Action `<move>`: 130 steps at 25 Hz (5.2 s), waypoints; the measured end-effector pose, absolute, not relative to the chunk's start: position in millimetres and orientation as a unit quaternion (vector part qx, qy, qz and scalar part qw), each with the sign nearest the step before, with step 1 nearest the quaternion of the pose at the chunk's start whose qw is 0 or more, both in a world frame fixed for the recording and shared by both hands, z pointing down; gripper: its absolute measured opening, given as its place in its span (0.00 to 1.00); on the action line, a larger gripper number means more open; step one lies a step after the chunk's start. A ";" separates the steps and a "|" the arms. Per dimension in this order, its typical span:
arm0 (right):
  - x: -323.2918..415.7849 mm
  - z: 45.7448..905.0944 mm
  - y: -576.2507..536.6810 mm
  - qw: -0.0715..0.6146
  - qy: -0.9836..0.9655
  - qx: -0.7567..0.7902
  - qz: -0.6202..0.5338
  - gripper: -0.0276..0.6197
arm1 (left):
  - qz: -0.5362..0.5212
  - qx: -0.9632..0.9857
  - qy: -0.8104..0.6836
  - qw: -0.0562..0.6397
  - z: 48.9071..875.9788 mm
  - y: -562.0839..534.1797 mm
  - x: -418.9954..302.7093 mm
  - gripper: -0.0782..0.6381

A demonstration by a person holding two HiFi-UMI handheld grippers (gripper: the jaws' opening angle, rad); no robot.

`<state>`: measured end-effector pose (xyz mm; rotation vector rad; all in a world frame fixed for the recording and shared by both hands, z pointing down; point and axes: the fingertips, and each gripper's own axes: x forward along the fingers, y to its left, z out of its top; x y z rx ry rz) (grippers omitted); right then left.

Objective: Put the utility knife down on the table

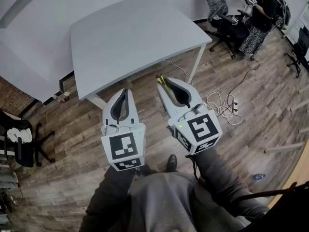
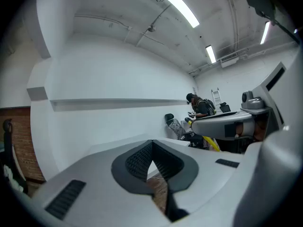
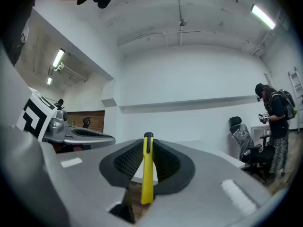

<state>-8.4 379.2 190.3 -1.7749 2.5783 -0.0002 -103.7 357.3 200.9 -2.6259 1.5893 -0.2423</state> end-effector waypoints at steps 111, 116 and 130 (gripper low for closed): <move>38.8 344.9 -281.0 -0.086 0.891 -0.424 -0.136 0.14 | -0.154 -0.781 0.594 -0.116 364.4 -276.6 -28.4 0.11; 33.7 353.2 -286.7 -0.089 0.891 -0.423 -0.143 0.14 | -0.158 -0.780 0.593 -0.121 372.3 -281.9 -32.4 0.11; 22.2 379.5 -300.4 -0.106 0.886 -0.422 -0.162 0.14 | -0.169 -0.782 0.583 -0.140 395.6 -293.9 -37.1 0.11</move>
